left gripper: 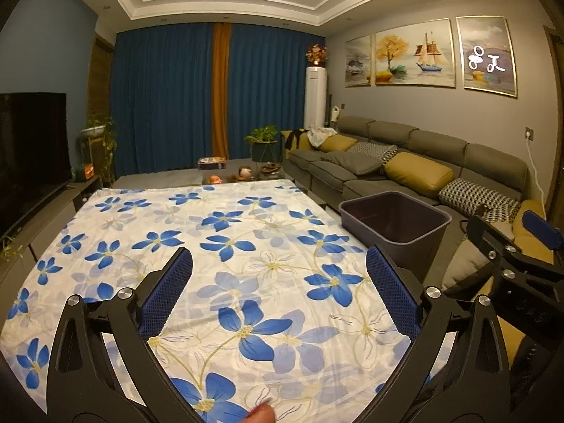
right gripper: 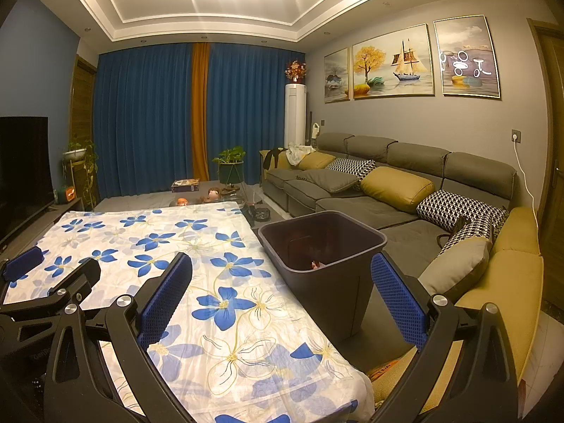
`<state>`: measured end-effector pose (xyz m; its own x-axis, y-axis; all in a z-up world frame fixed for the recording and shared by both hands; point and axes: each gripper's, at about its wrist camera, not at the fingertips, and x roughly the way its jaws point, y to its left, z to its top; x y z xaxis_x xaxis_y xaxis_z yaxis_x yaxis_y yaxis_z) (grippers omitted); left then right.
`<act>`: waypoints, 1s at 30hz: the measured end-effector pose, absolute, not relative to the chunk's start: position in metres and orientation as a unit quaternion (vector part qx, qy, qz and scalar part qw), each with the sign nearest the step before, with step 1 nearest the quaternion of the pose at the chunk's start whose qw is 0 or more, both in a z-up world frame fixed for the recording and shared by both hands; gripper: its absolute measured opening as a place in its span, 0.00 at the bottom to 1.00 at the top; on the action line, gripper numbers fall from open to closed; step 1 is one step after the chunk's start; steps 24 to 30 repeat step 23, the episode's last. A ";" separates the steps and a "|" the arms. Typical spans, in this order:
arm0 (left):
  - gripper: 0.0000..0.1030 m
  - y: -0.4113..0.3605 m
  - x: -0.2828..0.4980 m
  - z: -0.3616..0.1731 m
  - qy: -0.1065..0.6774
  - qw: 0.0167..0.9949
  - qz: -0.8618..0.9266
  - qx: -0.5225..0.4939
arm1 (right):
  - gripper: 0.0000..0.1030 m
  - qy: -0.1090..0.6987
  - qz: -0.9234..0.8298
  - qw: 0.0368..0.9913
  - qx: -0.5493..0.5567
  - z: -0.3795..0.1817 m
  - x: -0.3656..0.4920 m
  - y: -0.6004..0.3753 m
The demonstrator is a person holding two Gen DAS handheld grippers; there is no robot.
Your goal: Collect trash
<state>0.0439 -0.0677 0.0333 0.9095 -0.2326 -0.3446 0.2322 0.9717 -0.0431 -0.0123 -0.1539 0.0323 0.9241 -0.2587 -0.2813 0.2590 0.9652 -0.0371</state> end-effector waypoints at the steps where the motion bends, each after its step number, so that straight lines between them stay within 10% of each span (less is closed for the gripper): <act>1: 0.94 -0.069 0.043 0.033 0.174 0.977 -0.122 0.001 | 0.95 0.143 -0.132 0.981 0.001 0.032 -0.012 -0.154; 30: 0.87 -0.061 0.048 0.027 0.181 0.978 -0.104 -0.006 | 0.95 0.143 -0.136 0.980 0.005 0.031 -0.012 -0.152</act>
